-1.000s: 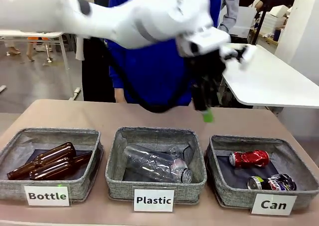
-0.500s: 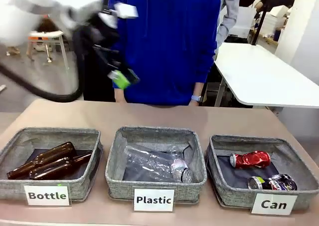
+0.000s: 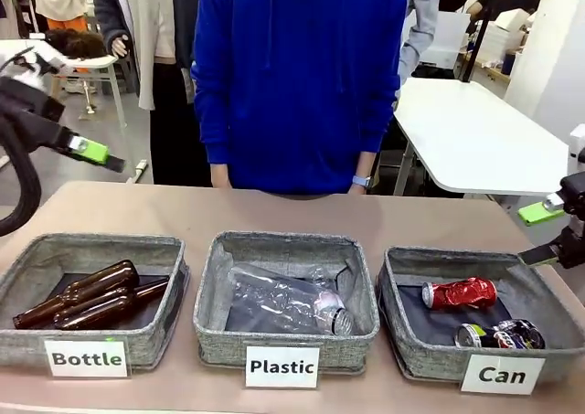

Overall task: Sort the can waste into the basket.
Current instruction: Pick up the can waste from the table and place it in the right Fabric basket.

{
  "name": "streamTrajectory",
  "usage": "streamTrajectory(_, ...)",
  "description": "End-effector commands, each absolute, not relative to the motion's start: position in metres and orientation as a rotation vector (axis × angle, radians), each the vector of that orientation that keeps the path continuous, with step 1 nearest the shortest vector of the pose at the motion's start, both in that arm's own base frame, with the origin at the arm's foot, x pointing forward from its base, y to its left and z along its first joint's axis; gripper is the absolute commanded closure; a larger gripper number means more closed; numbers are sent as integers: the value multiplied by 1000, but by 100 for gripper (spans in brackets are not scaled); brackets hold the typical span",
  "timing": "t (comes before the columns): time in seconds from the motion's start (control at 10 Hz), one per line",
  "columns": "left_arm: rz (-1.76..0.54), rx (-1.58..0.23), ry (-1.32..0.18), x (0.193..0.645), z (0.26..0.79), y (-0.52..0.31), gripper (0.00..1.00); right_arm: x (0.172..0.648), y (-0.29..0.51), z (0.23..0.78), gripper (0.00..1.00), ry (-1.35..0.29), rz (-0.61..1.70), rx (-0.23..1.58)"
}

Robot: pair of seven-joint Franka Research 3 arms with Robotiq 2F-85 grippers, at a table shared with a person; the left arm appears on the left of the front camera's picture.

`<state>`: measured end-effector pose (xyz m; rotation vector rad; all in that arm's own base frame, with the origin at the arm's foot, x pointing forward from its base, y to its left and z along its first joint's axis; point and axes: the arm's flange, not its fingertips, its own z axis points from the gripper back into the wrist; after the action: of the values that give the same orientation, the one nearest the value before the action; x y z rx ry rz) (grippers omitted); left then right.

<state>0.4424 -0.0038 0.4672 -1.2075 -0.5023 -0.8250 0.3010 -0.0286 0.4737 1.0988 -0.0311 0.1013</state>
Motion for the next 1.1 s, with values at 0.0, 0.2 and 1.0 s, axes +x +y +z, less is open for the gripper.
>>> streamTrajectory(0.0,-629,-1351,-493,442,444,1,0,308,-63,468,0,-64,-126,1160)
streamTrajectory(0.2,-570,-1369,-383,433,418,20,0,317,-114,470,0,-262,-349,1191)
streamTrajectory(1.0,-539,-1326,-330,427,396,43,0,309,-154,466,0,-282,-379,1200)
